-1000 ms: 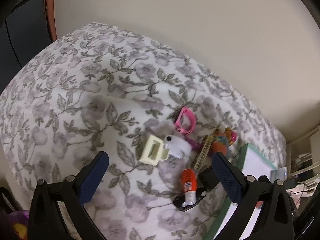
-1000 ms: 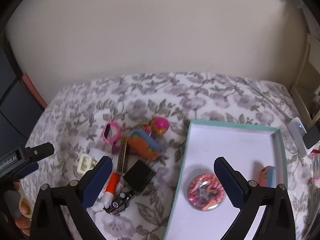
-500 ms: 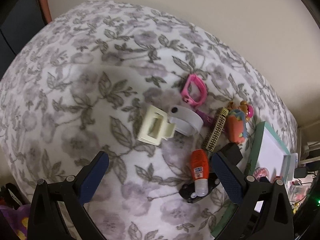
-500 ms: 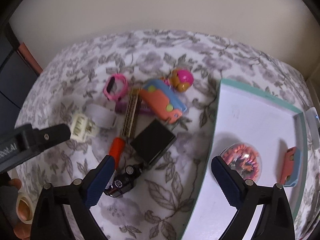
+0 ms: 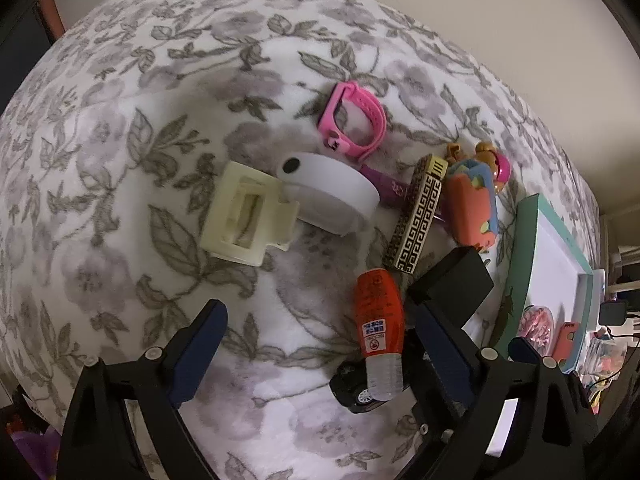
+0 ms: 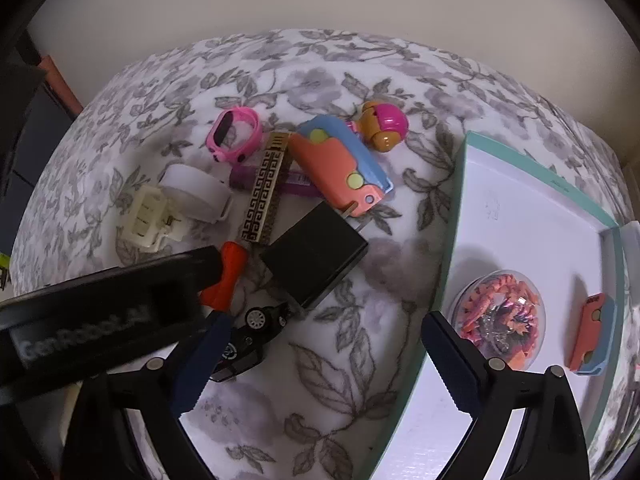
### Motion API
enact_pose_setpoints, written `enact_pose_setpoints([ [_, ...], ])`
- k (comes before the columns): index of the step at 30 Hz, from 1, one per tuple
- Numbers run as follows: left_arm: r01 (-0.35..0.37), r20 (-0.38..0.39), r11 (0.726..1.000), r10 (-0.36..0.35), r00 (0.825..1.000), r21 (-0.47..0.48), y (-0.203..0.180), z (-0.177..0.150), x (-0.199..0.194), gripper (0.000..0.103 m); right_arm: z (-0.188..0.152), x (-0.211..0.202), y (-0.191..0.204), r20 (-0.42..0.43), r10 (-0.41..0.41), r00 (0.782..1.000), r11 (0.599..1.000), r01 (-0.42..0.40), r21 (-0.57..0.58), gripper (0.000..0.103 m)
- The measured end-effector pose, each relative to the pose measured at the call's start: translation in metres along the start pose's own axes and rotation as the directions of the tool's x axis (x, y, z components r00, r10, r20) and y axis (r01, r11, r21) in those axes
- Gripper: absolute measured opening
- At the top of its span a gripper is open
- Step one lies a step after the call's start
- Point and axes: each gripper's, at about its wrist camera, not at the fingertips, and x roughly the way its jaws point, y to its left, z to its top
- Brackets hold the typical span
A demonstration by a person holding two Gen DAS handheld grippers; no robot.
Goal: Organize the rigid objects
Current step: 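Grasp the red glue bottle with the left gripper while the right gripper grasps the black toy car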
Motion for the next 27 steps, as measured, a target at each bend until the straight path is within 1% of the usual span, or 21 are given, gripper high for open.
enact_pose_setpoints([
  [1,0.004,-0.008,1.000,-0.004,1.000,0.000,-0.001,0.000,0.002,0.077,0.000,0.001,0.000,-0.002,0.000,1.000,1.000,0.000,-0.002,0.097],
  [3,0.035,-0.025,0.999,-0.035,0.999,-0.003,-0.003,0.000,0.006,0.075,0.000,0.001,0.000,-0.003,-0.001,1.000,1.000,0.001,-0.007,0.097],
  [6,0.040,-0.031,0.999,-0.040,0.999,0.008,-0.009,0.002,0.010,0.073,-0.001,0.000,0.001,-0.003,-0.001,1.000,1.000,0.001,-0.009,0.097],
  [10,0.076,-0.043,0.997,-0.075,0.996,0.023,-0.017,0.001,0.012,0.057,-0.001,0.003,-0.001,-0.014,0.005,1.000,1.000,-0.005,-0.001,0.093],
  [11,0.078,-0.048,0.997,-0.076,0.996,0.028,-0.019,0.001,0.014,0.056,-0.001,0.004,-0.002,-0.018,0.009,1.000,1.000,-0.009,0.001,0.092],
  [14,0.081,-0.068,0.996,-0.078,0.995,0.040,-0.029,-0.001,0.021,0.042,-0.002,0.006,-0.003,-0.025,0.012,1.000,1.000,-0.012,0.001,0.091],
  [15,0.077,-0.073,0.996,-0.074,0.995,0.045,-0.032,-0.003,0.024,0.033,-0.002,0.006,-0.003,-0.026,0.013,1.000,1.000,-0.013,0.002,0.090],
  [22,0.074,-0.074,0.995,-0.070,0.995,0.062,-0.037,-0.010,0.026,0.033,-0.002,0.009,-0.003,-0.040,0.026,0.999,1.000,-0.025,0.009,0.090],
  [24,0.057,-0.074,0.996,-0.052,0.996,0.071,-0.034,-0.012,0.027,0.032,-0.003,0.010,-0.002,-0.047,0.028,0.999,1.000,-0.028,0.011,0.090],
  [27,0.009,-0.065,0.996,-0.003,0.998,0.088,-0.029,-0.016,0.022,0.033,-0.003,0.011,0.000,-0.053,0.035,0.998,0.999,-0.035,0.013,0.090],
])
